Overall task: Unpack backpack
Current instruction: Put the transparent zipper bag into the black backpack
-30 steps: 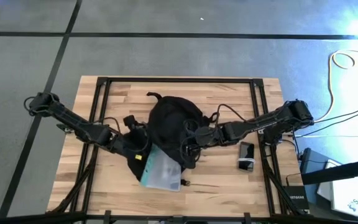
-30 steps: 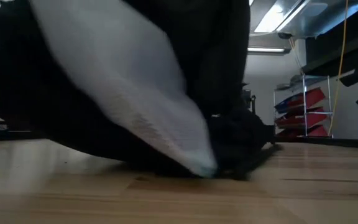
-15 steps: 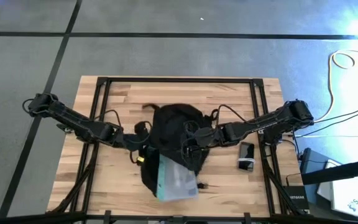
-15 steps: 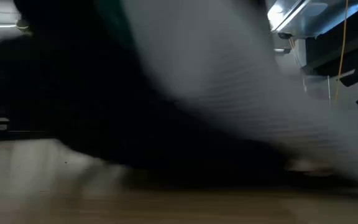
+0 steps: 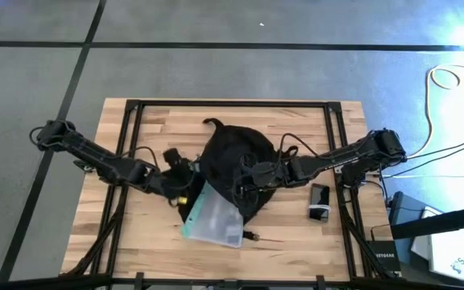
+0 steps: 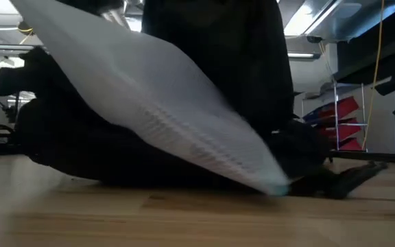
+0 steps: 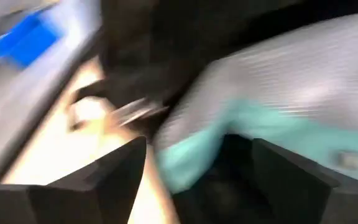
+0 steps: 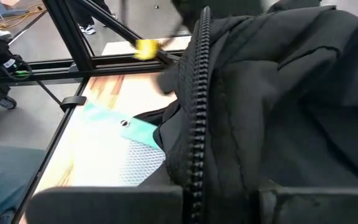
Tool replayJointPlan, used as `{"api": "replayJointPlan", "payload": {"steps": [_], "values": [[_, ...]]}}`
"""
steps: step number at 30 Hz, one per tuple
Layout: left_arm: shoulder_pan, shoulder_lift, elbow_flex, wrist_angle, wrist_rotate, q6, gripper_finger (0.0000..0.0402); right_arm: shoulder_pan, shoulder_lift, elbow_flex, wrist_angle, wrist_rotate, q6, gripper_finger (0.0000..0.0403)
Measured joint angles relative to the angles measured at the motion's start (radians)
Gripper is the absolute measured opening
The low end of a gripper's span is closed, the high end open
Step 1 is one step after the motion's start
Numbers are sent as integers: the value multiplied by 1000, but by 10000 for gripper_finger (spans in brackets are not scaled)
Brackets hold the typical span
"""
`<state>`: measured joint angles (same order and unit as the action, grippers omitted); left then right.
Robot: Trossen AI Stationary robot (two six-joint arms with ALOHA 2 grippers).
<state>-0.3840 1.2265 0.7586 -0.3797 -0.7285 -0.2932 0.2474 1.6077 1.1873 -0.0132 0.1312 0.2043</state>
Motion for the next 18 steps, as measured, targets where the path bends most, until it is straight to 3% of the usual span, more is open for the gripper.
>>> {"api": "replayJointPlan", "payload": {"steps": [4, 6, 8, 11, 13, 15, 18], "values": [[-59, 0, 0, 99, 216, 179, 279, 0, 0, 0, 0, -3, 0, 3], [-89, 0, 0, 116, 246, 232, 279, 0, 0, 0, 0, -4, 0, 3], [-114, 0, 0, 125, 158, 248, 279, 0, 0, 0, 0, -4, 0, 3], [-147, 0, 0, 130, -155, 173, 279, 0, 0, 0, -1, -4, 0, 3], [-169, 0, 0, 137, -255, 116, 279, 1, 0, 0, -6, 2, 0, 3], [-193, 0, 0, 166, -191, 123, 279, 1, 0, 0, -7, 7, 0, 3], [-222, 18, 0, 237, 24, 161, 279, 1, 0, 0, -7, 9, 0, 3]]}}
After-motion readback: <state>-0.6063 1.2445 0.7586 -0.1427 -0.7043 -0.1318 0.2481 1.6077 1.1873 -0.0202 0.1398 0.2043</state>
